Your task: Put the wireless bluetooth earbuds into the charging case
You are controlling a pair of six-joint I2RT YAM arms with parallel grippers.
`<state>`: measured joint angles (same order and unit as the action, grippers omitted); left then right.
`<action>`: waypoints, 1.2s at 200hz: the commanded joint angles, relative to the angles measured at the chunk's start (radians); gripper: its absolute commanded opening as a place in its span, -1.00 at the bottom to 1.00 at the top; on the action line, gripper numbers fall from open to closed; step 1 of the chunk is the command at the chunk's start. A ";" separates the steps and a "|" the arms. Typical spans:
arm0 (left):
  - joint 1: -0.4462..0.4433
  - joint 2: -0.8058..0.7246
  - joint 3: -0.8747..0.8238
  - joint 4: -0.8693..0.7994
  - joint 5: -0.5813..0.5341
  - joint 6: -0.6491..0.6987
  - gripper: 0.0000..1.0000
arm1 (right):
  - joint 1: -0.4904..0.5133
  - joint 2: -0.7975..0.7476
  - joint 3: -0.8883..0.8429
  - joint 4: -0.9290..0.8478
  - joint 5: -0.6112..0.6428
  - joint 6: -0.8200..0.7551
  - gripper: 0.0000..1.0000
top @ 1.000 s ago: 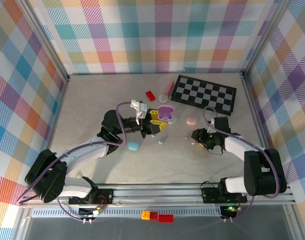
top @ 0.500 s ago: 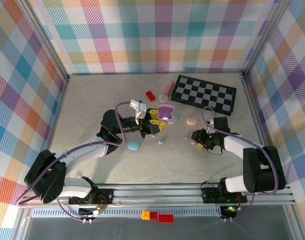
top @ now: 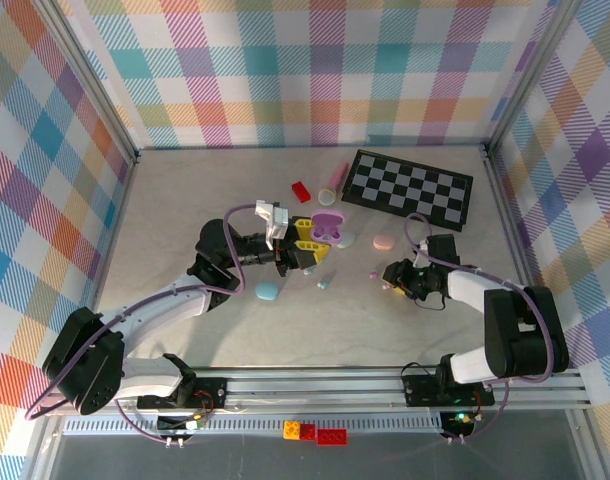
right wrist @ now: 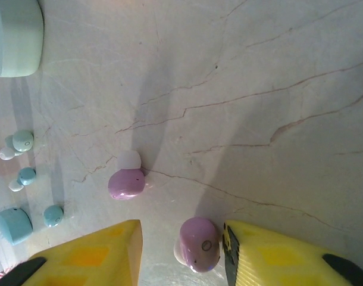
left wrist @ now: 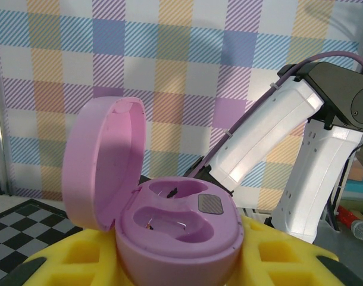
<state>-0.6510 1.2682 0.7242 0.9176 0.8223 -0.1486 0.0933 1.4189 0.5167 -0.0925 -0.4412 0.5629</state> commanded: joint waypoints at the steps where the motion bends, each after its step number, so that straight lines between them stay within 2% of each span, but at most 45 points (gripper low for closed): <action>1: 0.010 -0.026 -0.007 0.023 0.026 0.023 -0.34 | 0.002 0.010 -0.009 0.023 -0.037 -0.004 -0.31; 48: 0.011 -0.025 -0.011 0.026 0.029 0.023 -0.34 | 0.002 0.010 -0.015 0.028 -0.042 0.001 -0.51; 114: 0.013 -0.034 -0.020 0.023 0.029 0.027 -0.33 | 0.003 0.053 -0.007 0.037 -0.049 0.015 -0.49; 142: 0.013 -0.038 -0.026 0.023 0.028 0.029 -0.33 | 0.003 0.055 -0.004 0.023 -0.032 0.019 -0.37; 161: 0.014 -0.038 -0.027 0.023 0.030 0.029 -0.33 | 0.003 0.045 -0.007 0.012 -0.015 0.026 -0.36; 240: 0.021 -0.039 -0.034 0.023 0.034 0.032 -0.33 | 0.003 0.058 0.003 -0.009 0.008 0.055 -0.59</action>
<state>-0.6403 1.2552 0.7082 0.9165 0.8295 -0.1402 0.0937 1.4609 0.5159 -0.0608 -0.4686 0.5987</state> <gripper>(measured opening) 0.356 0.220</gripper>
